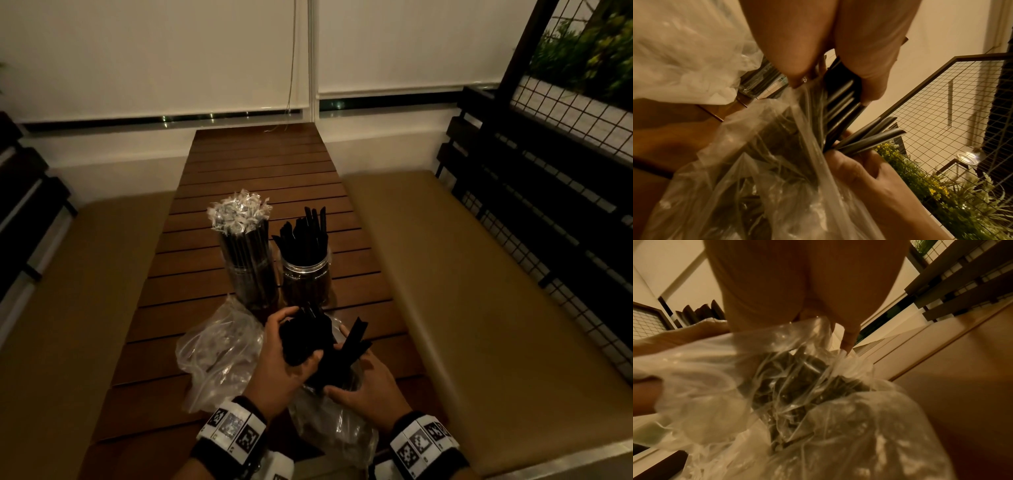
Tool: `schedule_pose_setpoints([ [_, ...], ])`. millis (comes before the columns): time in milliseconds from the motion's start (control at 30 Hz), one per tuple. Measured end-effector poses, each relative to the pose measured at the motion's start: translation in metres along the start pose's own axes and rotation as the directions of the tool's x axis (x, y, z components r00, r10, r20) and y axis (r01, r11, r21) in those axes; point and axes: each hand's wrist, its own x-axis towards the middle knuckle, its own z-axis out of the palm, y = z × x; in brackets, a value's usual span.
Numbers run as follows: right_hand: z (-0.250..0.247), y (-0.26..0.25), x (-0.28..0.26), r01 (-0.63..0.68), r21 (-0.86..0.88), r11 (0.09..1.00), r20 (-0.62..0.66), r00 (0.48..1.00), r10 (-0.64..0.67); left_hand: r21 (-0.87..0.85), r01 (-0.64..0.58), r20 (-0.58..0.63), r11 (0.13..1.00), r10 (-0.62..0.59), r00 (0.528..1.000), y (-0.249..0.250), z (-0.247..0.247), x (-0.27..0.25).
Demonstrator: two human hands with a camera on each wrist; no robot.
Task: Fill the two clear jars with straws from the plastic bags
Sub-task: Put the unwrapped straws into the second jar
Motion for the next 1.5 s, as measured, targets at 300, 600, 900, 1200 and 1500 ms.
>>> schedule_pose_setpoints([
  [300,-0.004,-0.013,0.013,0.061,0.162,0.985,0.003,0.998,-0.062,0.029,0.037,-0.01,0.999,-0.037,0.999,-0.008,0.007,0.005],
  [600,-0.013,-0.013,0.028,0.052,0.325,0.944,0.081,0.993,-0.083,-0.064,0.108,0.063,0.992,-0.104,0.993,-0.003,0.01,0.011],
  [900,-0.009,-0.015,0.045,0.005,0.079,0.997,0.261,0.965,-0.025,-0.113,0.149,0.046,0.982,-0.145,0.988,-0.019,0.019,0.004],
  [1200,-0.005,-0.01,0.04,-0.069,0.327,0.942,0.107,0.994,0.036,-0.077,0.102,-0.004,0.992,-0.102,0.995,-0.017,0.013,0.006],
  [1500,-0.008,-0.016,0.044,-0.05,0.466,0.883,0.098,0.995,0.004,-0.072,0.048,0.024,0.996,-0.046,0.999,-0.008,0.001,0.014],
])
